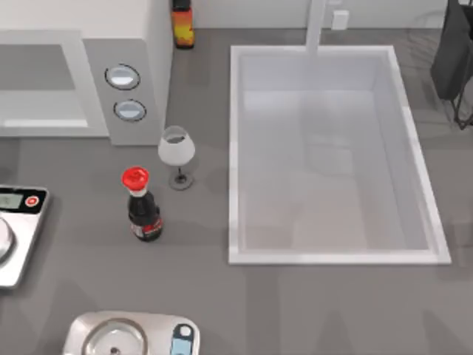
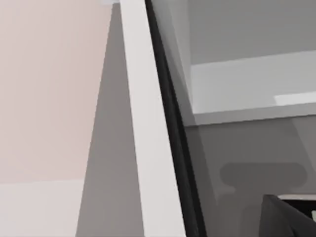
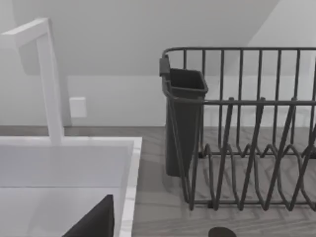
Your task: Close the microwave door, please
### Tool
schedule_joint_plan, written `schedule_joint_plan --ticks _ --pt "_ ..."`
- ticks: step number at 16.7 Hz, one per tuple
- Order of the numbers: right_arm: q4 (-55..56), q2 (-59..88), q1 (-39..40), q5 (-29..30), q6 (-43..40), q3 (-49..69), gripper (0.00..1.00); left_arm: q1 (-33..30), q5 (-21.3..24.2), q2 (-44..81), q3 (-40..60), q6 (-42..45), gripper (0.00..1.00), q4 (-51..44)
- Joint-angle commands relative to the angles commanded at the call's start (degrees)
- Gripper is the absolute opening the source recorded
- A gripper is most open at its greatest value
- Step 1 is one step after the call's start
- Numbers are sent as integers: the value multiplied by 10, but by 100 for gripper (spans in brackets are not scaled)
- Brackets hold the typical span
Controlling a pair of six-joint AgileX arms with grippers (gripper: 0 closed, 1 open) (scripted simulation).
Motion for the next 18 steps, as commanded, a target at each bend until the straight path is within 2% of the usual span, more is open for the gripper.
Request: schedule_joint_plan --ticks 5,9,12,18 --pt "0 0 0 0 0 0 100 146 90 256 169 136 0 -97" --pt "0 0 0 0 0 0 100 222 137 384 255 208 0 -147" --pt "0 0 0 0 0 0 100 243 149 417 279 227 0 -160" --pt "0 0 0 0 0 0 100 241 148 419 269 227 0 -150"
